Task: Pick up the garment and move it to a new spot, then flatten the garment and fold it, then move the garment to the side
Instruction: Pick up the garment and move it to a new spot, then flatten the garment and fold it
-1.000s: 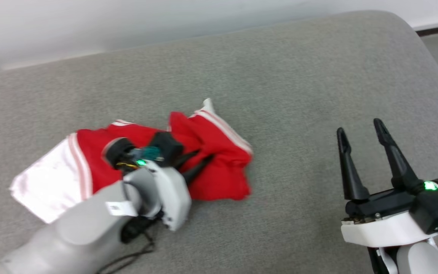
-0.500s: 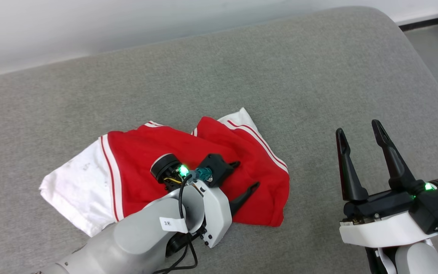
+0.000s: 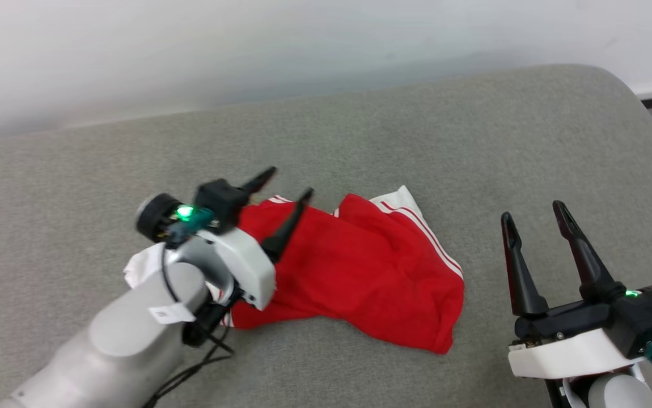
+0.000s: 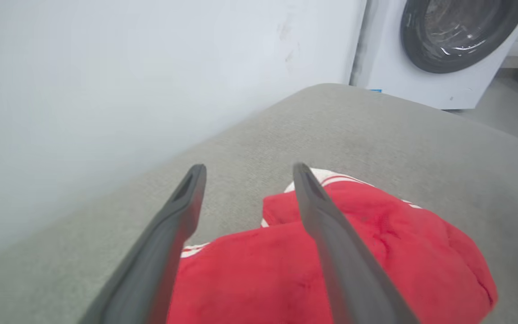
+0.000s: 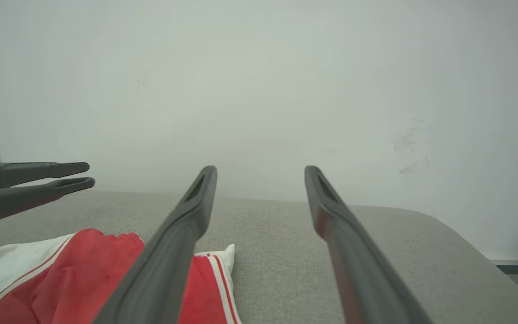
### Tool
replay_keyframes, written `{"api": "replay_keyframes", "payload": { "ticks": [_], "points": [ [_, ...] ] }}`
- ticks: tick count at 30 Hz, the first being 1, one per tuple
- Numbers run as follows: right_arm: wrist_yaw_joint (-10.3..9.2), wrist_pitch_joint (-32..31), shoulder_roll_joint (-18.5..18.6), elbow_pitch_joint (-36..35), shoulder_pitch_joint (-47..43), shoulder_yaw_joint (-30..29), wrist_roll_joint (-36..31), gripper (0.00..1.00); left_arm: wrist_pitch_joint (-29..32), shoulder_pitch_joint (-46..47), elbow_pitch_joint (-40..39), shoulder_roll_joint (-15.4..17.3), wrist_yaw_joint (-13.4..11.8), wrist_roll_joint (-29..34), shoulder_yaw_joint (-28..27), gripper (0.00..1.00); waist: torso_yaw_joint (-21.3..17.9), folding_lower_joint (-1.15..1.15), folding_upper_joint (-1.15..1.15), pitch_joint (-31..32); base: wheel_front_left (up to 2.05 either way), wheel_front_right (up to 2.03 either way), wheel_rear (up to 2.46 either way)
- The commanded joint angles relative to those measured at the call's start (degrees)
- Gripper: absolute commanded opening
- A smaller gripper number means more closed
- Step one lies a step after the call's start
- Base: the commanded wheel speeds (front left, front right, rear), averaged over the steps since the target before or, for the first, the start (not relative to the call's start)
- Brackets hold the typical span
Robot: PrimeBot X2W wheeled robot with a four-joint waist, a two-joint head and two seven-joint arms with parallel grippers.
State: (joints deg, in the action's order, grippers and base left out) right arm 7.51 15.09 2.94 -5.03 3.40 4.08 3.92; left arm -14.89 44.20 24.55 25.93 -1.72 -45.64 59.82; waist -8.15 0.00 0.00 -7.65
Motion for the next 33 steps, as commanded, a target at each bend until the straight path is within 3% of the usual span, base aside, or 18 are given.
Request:
{"api": "replay_keyframes", "payload": {
  "ticks": [1, 9, 14, 19, 23, 33],
  "points": [
    [-0.04, 0.12, -0.1, 0.12, -0.77, -0.4, -0.56, 1.0, -0.34, -1.57, -1.65, 1.52, -1.03, 0.18, -2.58, 1.0, 1.9, 0.0, 0.0, 1.69, 0.0, 0.0, 0.0],
    [-0.03, 0.12, -0.11, -0.18, -1.41, -1.77, -1.49, 1.0, -0.3, -13.47, -14.33, 7.13, -6.11, 4.19, -22.38, 1.0, 4.24, 0.0, 0.0, 3.5, 0.0, 0.0, 0.0],
    [-0.04, 0.12, -0.11, -0.75, -1.99, -2.33, -1.76, 1.0, -0.3, -26.41, -22.57, 7.24, -8.07, 10.46, -34.11, 1.0, 4.66, 0.0, 0.0, 3.99, 0.0, 0.0, 0.0],
    [-0.04, 0.12, -0.1, -1.35, -2.62, -3.35, -1.77, 1.0, -0.3, -38.9, -28.41, 3.3, -7.23, 14.87, -42.38, 1.0, 5.09, 0.0, 0.0, 4.27, 0.0, 0.0, 0.0],
    [-0.04, 0.12, -0.11, -1.64, -3.25, -4.17, -1.72, 1.0, -0.31, -44.52, -30.79, -1.9, -5.4, 17.94, -46.67, 1.0, 5.68, 0.0, 0.0, 4.33, 0.0, 0.0, 0.0],
    [-0.04, 0.12, -0.11, -1.2, -3.0, -3.49, -1.25, 1.0, -0.31, -48.86, -30.38, -12.5, 1.09, 24.55, -52.67, 1.0, 5.75, 0.0, 0.0, 4.8, 0.0, 0.0, 0.0]
  ]
}}
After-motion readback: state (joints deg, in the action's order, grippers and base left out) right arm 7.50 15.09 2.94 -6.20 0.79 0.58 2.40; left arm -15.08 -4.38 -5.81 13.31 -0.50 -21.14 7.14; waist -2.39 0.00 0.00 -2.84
